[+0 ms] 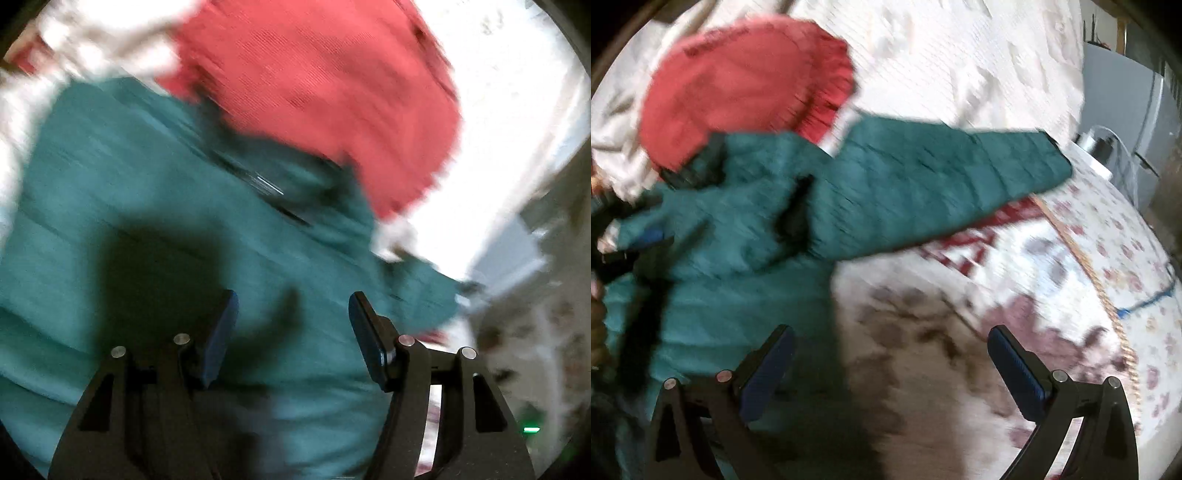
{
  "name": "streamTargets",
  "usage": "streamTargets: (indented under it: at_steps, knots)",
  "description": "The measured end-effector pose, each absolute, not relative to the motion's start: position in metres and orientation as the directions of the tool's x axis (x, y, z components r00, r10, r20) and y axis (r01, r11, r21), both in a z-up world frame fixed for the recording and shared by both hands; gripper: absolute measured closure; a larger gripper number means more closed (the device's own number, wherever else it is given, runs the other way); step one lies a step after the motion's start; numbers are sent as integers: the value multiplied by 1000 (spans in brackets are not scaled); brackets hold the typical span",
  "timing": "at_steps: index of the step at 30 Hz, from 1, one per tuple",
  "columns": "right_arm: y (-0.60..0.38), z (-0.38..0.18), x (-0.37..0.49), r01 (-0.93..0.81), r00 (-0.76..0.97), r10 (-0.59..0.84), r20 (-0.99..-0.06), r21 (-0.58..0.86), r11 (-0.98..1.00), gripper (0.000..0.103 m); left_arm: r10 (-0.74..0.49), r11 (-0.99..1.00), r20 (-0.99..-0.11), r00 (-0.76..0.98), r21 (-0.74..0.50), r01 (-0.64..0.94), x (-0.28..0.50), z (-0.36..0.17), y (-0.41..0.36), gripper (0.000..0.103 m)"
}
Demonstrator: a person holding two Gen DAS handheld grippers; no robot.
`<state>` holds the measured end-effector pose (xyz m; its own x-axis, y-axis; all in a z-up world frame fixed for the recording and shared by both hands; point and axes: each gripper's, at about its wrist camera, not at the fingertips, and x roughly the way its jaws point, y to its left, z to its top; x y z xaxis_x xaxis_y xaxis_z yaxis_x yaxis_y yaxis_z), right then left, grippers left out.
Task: Fold large clothes
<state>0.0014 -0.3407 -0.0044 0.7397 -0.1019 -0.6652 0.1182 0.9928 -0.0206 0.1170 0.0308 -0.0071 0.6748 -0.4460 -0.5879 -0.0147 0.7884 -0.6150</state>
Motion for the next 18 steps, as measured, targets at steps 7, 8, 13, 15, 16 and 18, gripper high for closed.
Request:
streamTargets:
  at_steps: [7, 8, 13, 15, 16, 18]
  knots:
    - [-268, 22, 51, -132, 821, 141, -554, 57, 990, 0, -148, 817, -639, 755, -509, -270, 112, -24, 111, 41]
    - [-258, 20, 63, -178, 805, 191, -562, 78, 981, 0, -121, 825, -654, 747, -484, -291, 114, -28, 115, 41]
    - [-224, -18, 134, -231, 724, 181, -666, 13, 973, 0, -119, 819, -692, 712, -474, -324, 127, -47, 121, 41]
    - [-229, -45, 164, -211, 644, 184, -742, 58, 976, 0, -124, 811, -702, 702, -479, -335, 129, -52, 124, 41]
    - [-234, -56, 172, -193, 620, 182, -763, 76, 978, 0, -126, 811, -704, 699, -479, -336, 130, -53, 124, 41]
    - [-242, -64, 179, -184, 599, 219, -770, 134, 974, 0, -119, 813, -708, 696, -472, -341, 131, -52, 121, 41]
